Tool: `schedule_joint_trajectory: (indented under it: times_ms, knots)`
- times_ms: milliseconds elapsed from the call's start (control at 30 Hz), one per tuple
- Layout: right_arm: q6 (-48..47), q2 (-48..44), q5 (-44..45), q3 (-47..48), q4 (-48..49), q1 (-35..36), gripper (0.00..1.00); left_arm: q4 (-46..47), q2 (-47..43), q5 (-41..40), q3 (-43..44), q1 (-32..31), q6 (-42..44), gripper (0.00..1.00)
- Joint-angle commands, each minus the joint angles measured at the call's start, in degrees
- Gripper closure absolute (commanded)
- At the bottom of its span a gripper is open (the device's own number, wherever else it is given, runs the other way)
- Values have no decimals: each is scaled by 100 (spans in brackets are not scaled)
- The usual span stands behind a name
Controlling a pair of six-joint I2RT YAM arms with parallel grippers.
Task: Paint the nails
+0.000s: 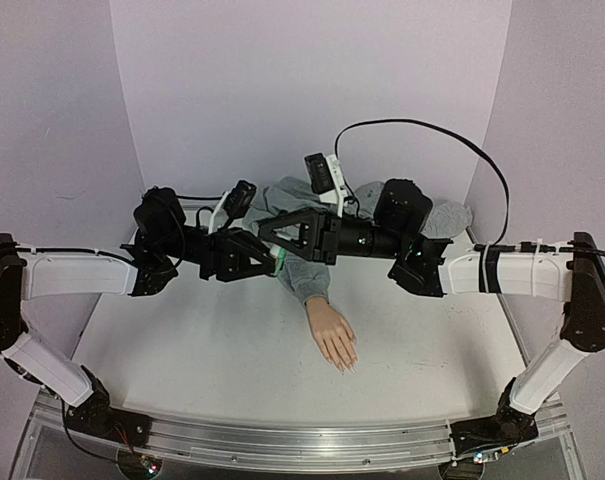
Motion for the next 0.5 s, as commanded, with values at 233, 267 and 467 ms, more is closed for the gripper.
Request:
schedule_joint_trajectory:
  times_ms: [233, 267, 467]
  knots:
    - [-643, -60, 1907, 604, -1283, 523, 100, -1066, -916, -3223, -582, 78, 1958, 100]
    - [-707, -39, 2215, 703, -1501, 596, 100, -1372, -1028, -3593, -600, 79, 2169, 100]
    - [-732, 90, 3152, 1229, -2590, 740, 81, -1870, -1387, -4054, -771, 80, 2822, 100]
